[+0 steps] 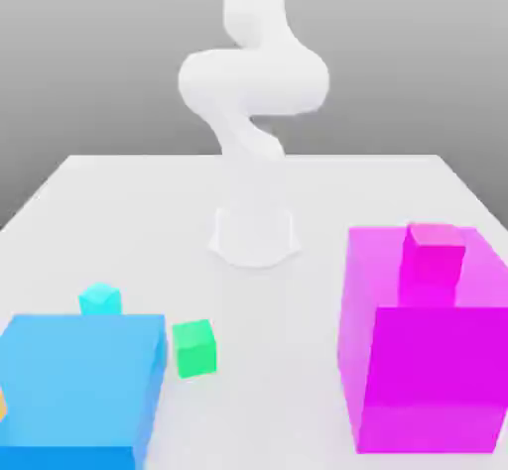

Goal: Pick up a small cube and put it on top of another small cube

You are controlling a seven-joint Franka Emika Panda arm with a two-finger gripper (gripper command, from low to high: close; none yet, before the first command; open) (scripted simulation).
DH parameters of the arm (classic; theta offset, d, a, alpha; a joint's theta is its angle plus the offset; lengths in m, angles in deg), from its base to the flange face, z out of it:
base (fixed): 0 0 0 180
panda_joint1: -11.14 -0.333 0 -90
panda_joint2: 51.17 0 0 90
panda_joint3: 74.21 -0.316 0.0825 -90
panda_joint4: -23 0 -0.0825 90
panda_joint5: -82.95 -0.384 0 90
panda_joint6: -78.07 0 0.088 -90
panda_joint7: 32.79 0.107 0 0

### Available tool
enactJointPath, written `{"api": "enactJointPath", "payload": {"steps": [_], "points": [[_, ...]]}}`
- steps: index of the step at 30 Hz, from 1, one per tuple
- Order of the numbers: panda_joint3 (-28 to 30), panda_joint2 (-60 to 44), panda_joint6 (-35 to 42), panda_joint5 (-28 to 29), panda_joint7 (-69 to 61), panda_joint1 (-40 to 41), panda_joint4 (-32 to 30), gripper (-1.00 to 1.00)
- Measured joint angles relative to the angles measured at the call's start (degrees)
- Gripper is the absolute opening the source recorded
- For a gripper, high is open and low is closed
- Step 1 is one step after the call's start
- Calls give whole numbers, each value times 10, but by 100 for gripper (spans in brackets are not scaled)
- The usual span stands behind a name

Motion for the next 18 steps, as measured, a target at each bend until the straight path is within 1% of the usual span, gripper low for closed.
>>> {"api": "enactJointPath", "payload": {"steps": [12,18], "points": [[-46,-225,-177,-26,294,123,-201,0],[-58,-334,-263,-19,451,173,-298,0]]}}
